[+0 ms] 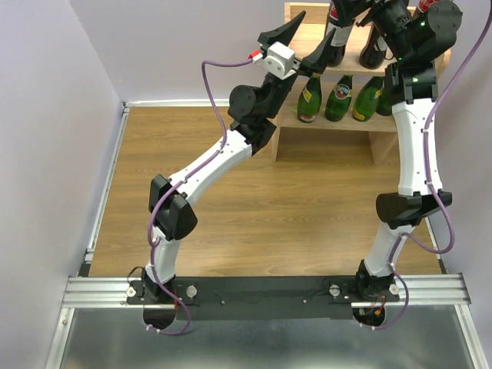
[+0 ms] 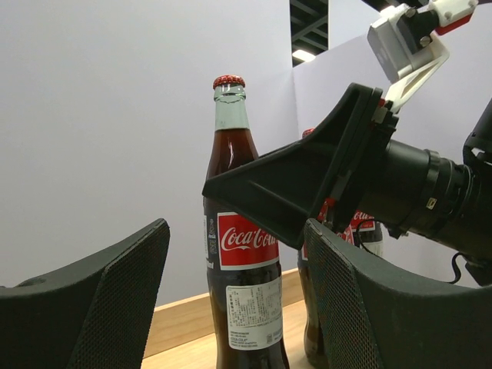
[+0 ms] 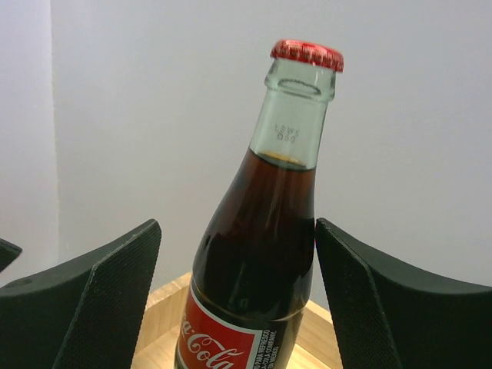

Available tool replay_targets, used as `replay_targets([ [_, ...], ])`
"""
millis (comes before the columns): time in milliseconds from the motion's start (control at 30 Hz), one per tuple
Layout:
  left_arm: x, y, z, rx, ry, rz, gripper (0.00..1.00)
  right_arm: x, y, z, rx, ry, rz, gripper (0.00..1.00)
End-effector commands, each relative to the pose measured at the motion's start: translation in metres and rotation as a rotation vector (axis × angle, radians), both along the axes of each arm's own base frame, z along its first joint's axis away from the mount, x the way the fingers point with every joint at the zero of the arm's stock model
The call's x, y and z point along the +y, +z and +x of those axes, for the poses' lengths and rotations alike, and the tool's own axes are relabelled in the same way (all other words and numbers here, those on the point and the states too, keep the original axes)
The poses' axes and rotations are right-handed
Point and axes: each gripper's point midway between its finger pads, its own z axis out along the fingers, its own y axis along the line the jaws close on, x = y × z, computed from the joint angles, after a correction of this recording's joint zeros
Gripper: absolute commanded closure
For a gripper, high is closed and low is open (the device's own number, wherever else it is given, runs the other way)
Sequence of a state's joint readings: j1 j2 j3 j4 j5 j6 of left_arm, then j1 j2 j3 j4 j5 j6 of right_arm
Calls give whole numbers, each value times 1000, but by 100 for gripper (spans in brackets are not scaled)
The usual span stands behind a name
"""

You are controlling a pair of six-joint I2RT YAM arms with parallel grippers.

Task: Place and organize the beverage onto the shelf
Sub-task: Place the drink on the shelf.

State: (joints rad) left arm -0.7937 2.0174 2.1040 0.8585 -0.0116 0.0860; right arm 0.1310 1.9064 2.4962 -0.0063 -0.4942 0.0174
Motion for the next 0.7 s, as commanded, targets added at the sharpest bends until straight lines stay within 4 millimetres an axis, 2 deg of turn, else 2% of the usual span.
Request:
replay_targets([
  [0, 11, 18, -12, -28, 3, -39, 21, -4, 29, -28, -66, -8, 17, 11],
  [233, 12, 19, -12, -28, 0, -41, 21, -4, 33, -32, -72, -4, 17, 11],
  [667, 13, 19, -14, -25, 2, -41, 21, -13, 58, -55, -125, -39, 43, 11],
])
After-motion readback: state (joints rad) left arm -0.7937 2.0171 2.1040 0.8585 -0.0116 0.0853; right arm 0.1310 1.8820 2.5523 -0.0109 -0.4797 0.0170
